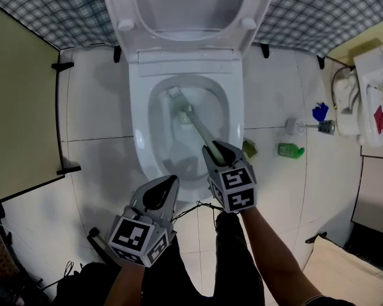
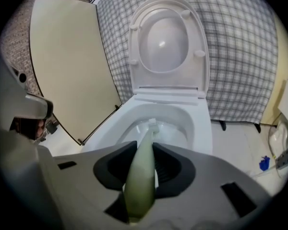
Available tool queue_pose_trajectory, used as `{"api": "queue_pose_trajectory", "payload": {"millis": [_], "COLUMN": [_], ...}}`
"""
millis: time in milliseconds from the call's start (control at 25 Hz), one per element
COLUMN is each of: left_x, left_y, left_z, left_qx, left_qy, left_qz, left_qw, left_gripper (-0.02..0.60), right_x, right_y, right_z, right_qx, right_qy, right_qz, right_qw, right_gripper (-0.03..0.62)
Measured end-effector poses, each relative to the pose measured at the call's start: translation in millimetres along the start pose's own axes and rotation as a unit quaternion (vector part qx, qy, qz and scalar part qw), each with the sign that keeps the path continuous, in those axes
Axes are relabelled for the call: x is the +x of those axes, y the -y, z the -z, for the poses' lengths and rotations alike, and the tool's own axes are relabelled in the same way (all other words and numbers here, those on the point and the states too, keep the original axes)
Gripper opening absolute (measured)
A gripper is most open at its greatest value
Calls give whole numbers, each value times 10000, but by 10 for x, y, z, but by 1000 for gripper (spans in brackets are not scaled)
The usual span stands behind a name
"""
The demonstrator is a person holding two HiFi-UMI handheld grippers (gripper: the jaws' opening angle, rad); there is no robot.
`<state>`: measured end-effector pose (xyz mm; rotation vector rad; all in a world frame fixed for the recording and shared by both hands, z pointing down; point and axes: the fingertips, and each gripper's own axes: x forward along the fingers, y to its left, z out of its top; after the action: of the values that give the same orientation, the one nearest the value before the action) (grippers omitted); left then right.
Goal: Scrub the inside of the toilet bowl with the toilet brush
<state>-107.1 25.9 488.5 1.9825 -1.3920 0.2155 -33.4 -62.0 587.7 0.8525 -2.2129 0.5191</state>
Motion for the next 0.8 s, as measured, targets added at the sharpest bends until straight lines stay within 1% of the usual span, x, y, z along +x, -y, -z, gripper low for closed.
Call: {"api": "queue_pose_trajectory", "payload": {"millis": [160,280,400,520,680,800], "left_x": [-4,-9,-16,-34,-61,-80], "left_y": [2,6,4,20,46,52], "left_z": [21,17,38,64,96,90], "left_qx": [-13,-14,10,29,59,72], "left_qy": [-8,-5,-28,-77,-129,-125], "left_qz": [24,27,48,89,139,162], "left_qw": [10000,10000,10000,9999,9998,9998], "left_gripper": [5,5,6,6,6,5], "right_x": [-7,-83,-237,-399,-577,-709], "right_y": [89,223,411,512,531,492], "right_z": [-35,-14,75,192,335,394], "right_qx": [334,813,1493,2074,2519,2680], "right_qy": [127,204,304,387,384,315], "right_qz": [269,669,1185,1567,1983,2220], "right_qw": [9990,9942,9812,9649,9464,9370], "right_gripper": [121,123,123,123,121,123]}}
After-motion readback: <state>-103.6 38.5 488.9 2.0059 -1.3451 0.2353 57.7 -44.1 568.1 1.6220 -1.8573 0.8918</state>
